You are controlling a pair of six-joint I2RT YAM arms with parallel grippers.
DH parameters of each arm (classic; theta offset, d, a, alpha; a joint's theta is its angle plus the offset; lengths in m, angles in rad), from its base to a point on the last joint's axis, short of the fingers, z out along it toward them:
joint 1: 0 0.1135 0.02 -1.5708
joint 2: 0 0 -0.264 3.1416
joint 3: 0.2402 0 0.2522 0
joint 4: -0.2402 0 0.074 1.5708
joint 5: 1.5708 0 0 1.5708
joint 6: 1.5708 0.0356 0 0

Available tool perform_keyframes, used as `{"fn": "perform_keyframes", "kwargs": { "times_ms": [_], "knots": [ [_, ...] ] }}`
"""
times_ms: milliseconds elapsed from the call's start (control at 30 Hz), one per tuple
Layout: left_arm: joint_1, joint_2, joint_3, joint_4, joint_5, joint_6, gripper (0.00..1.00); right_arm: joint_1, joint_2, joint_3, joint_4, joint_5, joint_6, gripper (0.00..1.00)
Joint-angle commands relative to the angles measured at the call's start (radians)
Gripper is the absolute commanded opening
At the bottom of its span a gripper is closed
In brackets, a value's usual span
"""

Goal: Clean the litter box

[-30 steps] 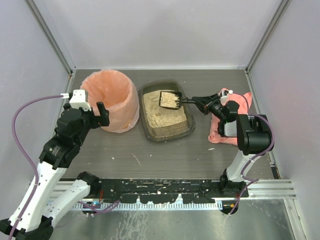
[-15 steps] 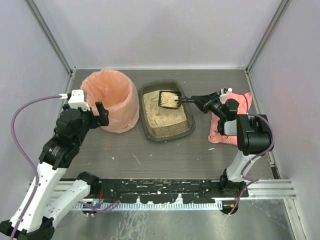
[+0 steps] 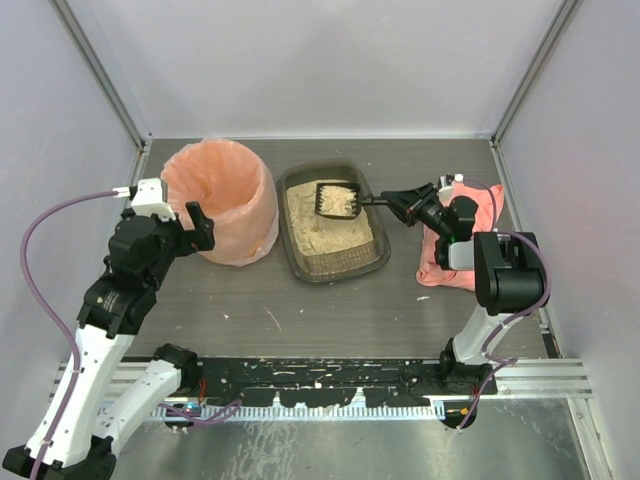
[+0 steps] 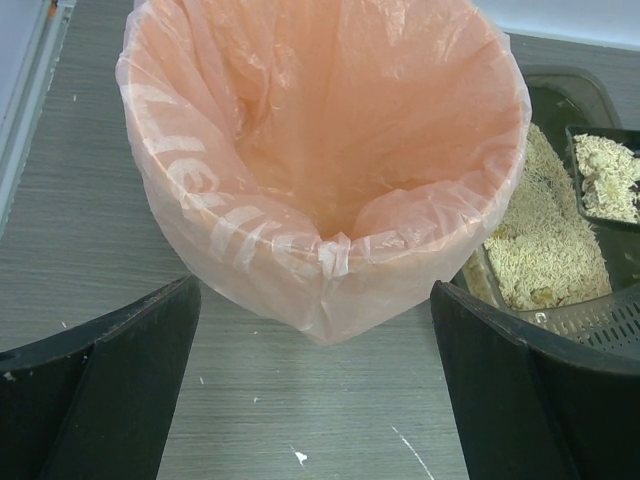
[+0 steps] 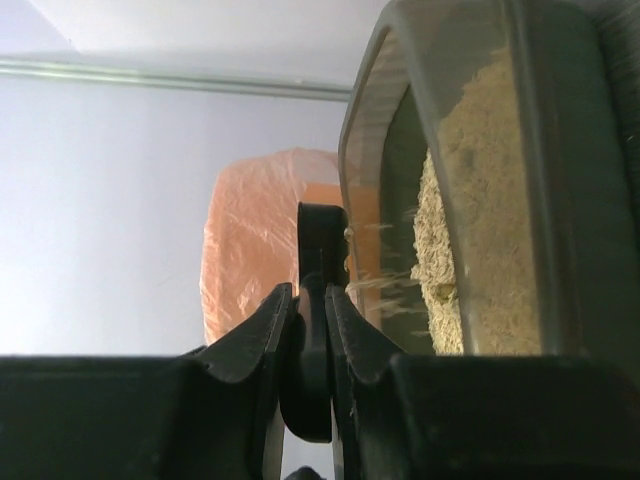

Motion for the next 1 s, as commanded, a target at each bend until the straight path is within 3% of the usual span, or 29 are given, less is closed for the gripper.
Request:
{"fn": "perform_keyframes", "kwargs": {
  "times_ms": [0, 100, 233, 367, 467, 600, 700, 800, 967],
  "knots": [
    [0.021, -0.010, 0.000, 0.041, 0.044, -0.013, 1.00, -0.048, -0.066, -0.020, 0.059, 0.046, 0.014, 0.01],
    [0.023, -0.007, -0.003, 0.037, 0.042, -0.017, 1.00, 0.029, -0.001, 0.090, 0.102, -0.062, 0.020, 0.01],
    [0.032, -0.001, 0.003, 0.041, 0.064, -0.014, 1.00, -0.023, -0.033, -0.013, 0.096, 0.061, 0.038, 0.01],
    [0.032, -0.003, -0.005, 0.045, 0.079, -0.017, 1.00, 0.057, 0.014, 0.074, 0.107, -0.036, 0.007, 0.01],
    [0.032, 0.000, 0.000, 0.052, 0.101, -0.011, 1.00, -0.027, -0.035, -0.014, 0.092, 0.066, 0.022, 0.01],
    [0.033, -0.003, -0.004, 0.050, 0.098, -0.013, 1.00, 0.049, -0.032, 0.073, 0.010, -0.020, -0.068, 0.01],
    [0.033, -0.006, -0.001, 0.051, 0.099, -0.010, 1.00, -0.037, -0.099, -0.028, -0.017, 0.087, -0.058, 0.01],
    [0.034, -0.003, -0.004, 0.049, 0.095, -0.013, 1.00, 0.045, -0.053, 0.074, -0.040, -0.023, -0.110, 0.01],
    [0.033, -0.007, -0.002, 0.050, 0.103, -0.009, 1.00, -0.031, -0.068, -0.007, 0.011, 0.071, -0.034, 0.01]
  ]
}}
